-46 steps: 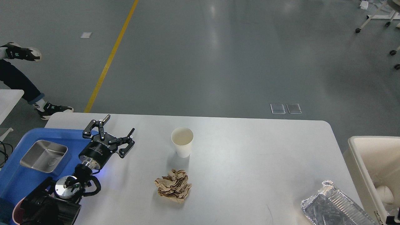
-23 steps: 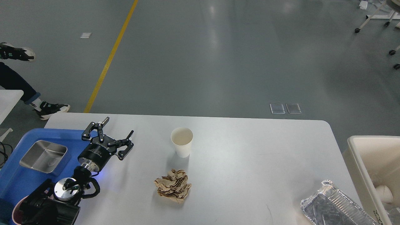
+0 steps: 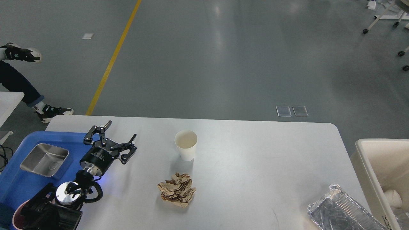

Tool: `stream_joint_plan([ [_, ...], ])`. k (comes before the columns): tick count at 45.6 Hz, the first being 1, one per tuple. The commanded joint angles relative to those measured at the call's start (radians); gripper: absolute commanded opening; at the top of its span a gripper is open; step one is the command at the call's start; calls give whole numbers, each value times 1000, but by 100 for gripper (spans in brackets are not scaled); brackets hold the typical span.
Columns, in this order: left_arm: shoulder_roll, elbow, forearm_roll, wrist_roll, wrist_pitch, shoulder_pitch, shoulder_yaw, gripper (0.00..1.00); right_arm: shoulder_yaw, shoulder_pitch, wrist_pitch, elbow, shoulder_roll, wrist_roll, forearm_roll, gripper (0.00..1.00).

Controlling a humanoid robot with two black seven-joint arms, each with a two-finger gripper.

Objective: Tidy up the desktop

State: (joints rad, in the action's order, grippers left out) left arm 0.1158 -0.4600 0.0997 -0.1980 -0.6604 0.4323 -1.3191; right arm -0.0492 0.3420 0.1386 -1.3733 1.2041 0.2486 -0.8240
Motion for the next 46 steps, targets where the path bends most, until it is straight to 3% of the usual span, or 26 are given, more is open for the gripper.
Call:
stream_joint_plan([
  [1,-4,0,0,0,2,0,-2,98,5,-1,-19,11,-14,0,0,100],
  [18,-4,0,0,14,4,-6,-2,98,-1,-20,-51,46,-54,0,37,100],
  [21,-4,0,0,14,4,-6,-2,98,-1,-20,-53,51,-60,0,40,96],
  [26,-2,0,0,14,4,-7,-2,98,3,-20,-54,51,-61,0,43,77],
  [34,-1,0,0,14,4,-9,-2,98,15,-18,-53,57,-69,0,43,31],
  [41,2,1,0,14,8,-12,-2,98,15,-14,-48,99,-118,0,43,8],
  [44,4,1,0,14,10,-14,-3,98,17,-14,-47,105,-130,0,43,0],
  [46,5,0,0,14,10,-15,-3,98,17,-15,-47,106,-136,0,43,0],
])
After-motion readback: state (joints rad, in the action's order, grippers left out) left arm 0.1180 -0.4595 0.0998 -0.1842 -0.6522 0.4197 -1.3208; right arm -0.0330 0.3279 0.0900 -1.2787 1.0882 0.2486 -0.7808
